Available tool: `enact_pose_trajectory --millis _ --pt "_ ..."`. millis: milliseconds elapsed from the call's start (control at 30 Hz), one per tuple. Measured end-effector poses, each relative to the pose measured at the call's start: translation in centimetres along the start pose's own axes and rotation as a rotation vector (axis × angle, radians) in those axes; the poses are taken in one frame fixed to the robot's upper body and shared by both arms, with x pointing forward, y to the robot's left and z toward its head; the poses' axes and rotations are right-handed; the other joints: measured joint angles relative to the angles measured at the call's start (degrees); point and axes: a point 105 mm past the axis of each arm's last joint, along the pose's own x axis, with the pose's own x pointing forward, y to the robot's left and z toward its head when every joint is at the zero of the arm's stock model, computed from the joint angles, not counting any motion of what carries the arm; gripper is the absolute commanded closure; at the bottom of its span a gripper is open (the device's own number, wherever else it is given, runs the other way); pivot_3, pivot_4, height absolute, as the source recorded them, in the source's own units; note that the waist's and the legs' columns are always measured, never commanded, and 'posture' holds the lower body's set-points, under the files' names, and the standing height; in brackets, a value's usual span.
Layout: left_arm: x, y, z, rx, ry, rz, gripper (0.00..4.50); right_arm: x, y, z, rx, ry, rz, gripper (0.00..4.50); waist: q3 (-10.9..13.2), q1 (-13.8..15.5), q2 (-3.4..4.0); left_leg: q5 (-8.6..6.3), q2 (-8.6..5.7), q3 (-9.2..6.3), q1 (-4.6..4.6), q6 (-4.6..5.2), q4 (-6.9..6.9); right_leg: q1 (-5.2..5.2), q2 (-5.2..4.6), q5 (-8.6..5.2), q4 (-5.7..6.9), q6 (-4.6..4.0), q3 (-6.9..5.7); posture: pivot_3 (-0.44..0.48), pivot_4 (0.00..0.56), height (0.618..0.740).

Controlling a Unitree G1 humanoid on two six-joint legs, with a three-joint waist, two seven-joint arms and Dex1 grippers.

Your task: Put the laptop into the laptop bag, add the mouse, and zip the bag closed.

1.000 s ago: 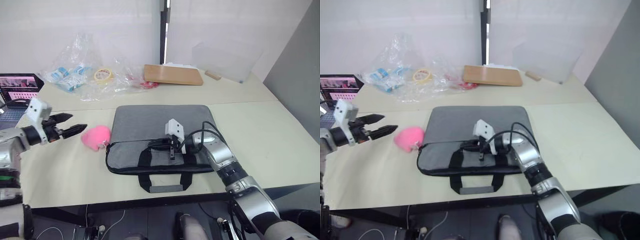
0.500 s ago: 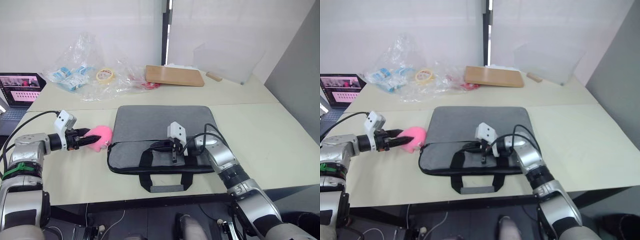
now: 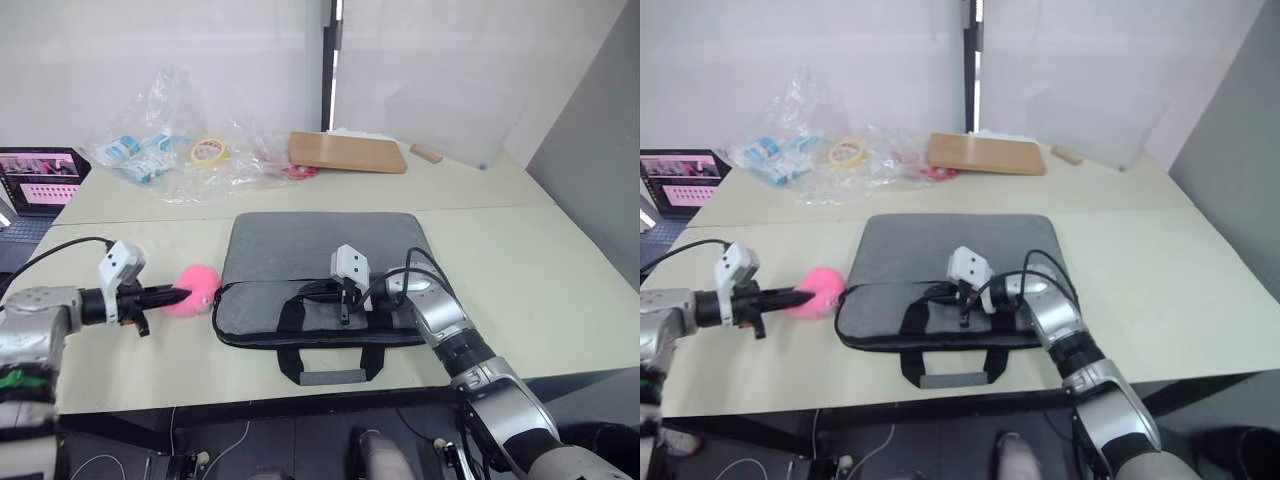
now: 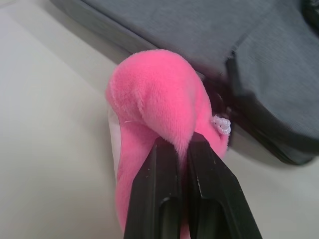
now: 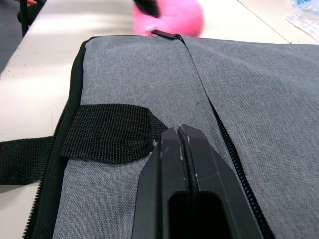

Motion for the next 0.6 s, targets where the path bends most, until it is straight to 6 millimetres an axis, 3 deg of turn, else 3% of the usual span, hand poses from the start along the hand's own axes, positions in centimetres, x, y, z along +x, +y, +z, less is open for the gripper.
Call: enact_pose_trajectory --millis 133,267,467,600 --pt "-2.3 -1.9 -1.1 -0.033 0.078 -0.028 4.46 0.3 -0.2 -0.1 -0.005 0.005 -0.008 4.50 0.0 0.0 0.02 -0.01 0.04 0.04 0.13 -0.03 -0.09 0.08 0.07 -0.02 0.01 -0.01 0.07 0.000 0.150 0.740" --pt "-3.8 -5.1 -2.0 -0.089 0.133 -0.094 4.46 0.6 -0.3 -0.1 0.000 0.005 -0.006 4.50 0.0 0.0 0.05 -0.05 0.06 0.10 0.28 -0.10 -0.16 0.17 0.22 -0.06 0.00 -0.06 0.10 0.000 0.150 0.740" --pt "-3.4 -9.7 -1.7 -0.133 0.152 -0.211 4.46 1.1 -0.2 -0.2 0.010 -0.004 -0.003 4.50 0.0 0.0 0.04 -0.08 0.31 0.21 0.61 -0.38 -0.44 0.38 0.53 -0.20 0.03 -0.29 0.20 0.000 0.150 0.740" --pt "-3.2 -11.3 -1.8 -0.141 0.169 -0.253 4.46 1.3 -0.1 -0.1 0.012 -0.008 0.001 4.50 0.0 -0.1 -0.01 -0.07 0.48 0.33 0.63 -0.51 -0.83 0.44 0.71 -0.34 0.03 -0.52 0.28 0.000 0.150 0.740"
